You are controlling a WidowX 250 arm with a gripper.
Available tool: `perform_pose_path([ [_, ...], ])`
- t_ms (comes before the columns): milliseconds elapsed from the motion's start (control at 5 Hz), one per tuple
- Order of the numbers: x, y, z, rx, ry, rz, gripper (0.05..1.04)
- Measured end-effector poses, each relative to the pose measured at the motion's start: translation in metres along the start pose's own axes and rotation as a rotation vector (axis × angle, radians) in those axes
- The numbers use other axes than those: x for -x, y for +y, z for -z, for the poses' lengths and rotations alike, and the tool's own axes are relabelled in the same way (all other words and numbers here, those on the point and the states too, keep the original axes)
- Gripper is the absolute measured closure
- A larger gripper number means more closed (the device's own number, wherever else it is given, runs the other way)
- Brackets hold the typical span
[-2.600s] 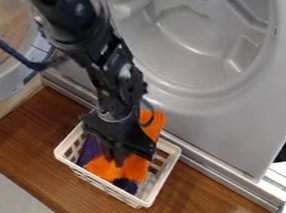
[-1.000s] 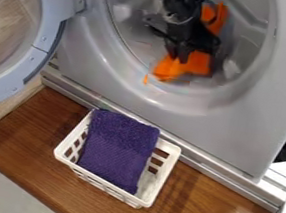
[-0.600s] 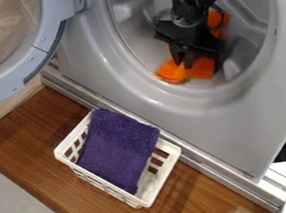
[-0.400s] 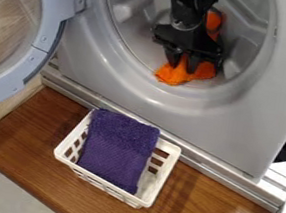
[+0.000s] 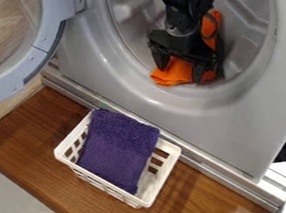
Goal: Move the orange cloth from the white basket into the washer
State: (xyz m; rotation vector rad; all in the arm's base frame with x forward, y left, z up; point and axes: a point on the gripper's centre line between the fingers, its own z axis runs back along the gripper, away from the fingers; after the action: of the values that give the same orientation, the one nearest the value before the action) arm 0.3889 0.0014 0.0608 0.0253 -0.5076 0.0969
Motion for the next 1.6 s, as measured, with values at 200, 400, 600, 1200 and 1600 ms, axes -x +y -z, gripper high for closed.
perform_pose_path([
  [200, -0.001, -0.001, -0.004, 0.005, 0.001, 0.005, 0.081],
  [400, -0.002, -0.002, -0.016, 0.018, 0.002, 0.013, 0.084],
  [600, 0.004, -0.004, -0.029, 0.031, 0.122, 0.065, 0.084],
  [1200, 0.081, 0.003, -0.064, 0.027, 0.33, 0.012, 0.084],
  [1600, 0.13, 0.022, -0.043, -0.022, 0.447, 0.015, 0.084],
])
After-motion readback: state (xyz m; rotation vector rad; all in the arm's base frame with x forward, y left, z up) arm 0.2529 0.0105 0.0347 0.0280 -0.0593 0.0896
